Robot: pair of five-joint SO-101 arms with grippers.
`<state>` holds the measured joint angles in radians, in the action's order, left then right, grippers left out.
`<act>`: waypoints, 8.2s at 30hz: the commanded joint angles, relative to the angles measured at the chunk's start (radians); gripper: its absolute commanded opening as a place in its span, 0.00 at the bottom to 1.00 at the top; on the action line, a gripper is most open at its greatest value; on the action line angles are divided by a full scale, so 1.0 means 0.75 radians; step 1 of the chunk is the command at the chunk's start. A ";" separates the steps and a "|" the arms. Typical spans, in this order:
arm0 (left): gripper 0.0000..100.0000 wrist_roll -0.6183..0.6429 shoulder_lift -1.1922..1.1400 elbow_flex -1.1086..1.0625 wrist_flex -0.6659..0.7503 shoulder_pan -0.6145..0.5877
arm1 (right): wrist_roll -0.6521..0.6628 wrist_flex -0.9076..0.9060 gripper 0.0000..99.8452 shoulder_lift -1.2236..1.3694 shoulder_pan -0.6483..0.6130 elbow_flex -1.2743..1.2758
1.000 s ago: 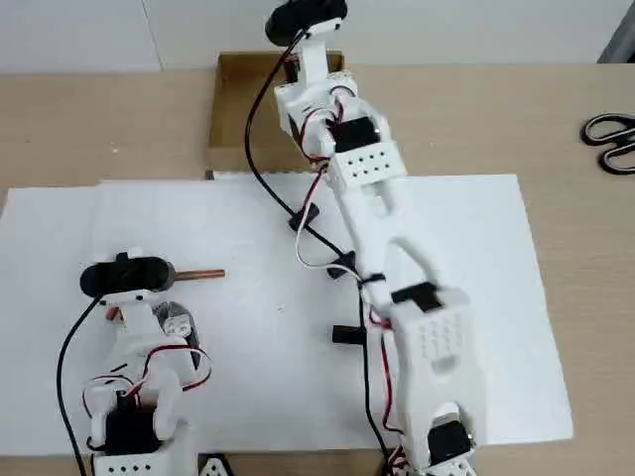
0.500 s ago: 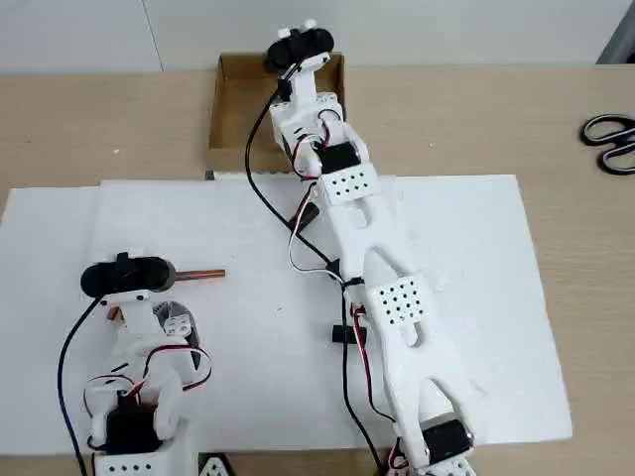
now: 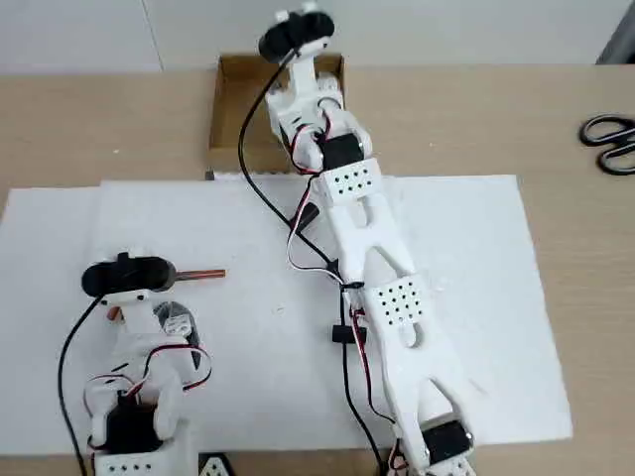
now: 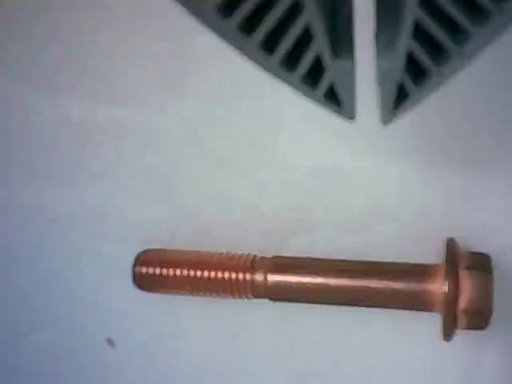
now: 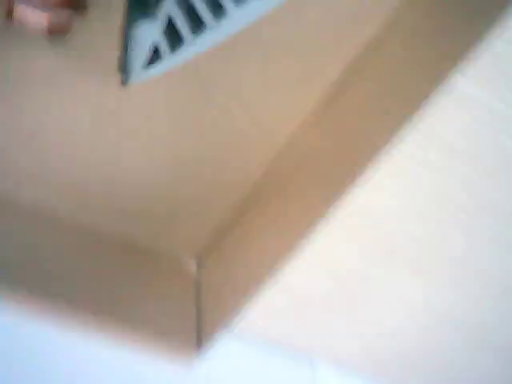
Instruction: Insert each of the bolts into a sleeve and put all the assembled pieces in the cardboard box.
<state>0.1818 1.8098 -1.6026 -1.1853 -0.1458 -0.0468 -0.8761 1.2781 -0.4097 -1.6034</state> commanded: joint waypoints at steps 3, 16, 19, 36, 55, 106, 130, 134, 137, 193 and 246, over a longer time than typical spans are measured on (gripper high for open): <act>0.01 -0.004 0.012 0.011 0.012 -0.002 | -0.004 -0.273 0.26 -0.091 -0.003 -0.106; 0.01 -0.002 0.012 0.011 0.012 -0.002 | -0.258 -0.977 0.26 -0.242 -0.064 -0.104; 0.01 -0.002 0.012 0.011 0.012 -0.002 | -0.346 -1.077 0.26 -0.242 -0.064 -0.104; 0.01 0.000 0.012 0.011 0.014 -0.006 | -0.712 -1.141 0.26 -0.592 -0.154 -0.104; 0.01 -0.002 0.012 0.009 0.014 -0.004 | -0.900 -1.147 0.26 -0.870 -0.157 0.718; 0.01 -0.002 0.012 0.009 0.016 0.000 | -0.957 -0.795 0.09 -0.392 -0.103 0.753; 0.01 0.000 0.012 0.042 0.039 -0.012 | -0.865 -1.132 0.00 -0.564 -0.101 0.501; 0.01 0.025 0.012 0.165 0.039 -0.031 | -0.790 -1.141 0.00 -0.584 -0.060 0.505; 0.01 0.033 0.004 0.277 0.018 -0.115 | -0.790 -1.143 0.00 -0.586 -0.036 0.505; 0.05 -0.820 -2.408 2.004 -0.734 -0.471 | 0.356 -1.069 0.00 -1.965 0.510 2.387; 0.10 -0.957 -2.950 2.202 -0.340 -0.309 | 0.358 -0.926 0.00 -2.069 0.504 2.635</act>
<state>-0.5301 -0.3997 0.0284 -1.4615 -0.3836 0.2110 -1.5850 -0.2409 -0.0353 0.3821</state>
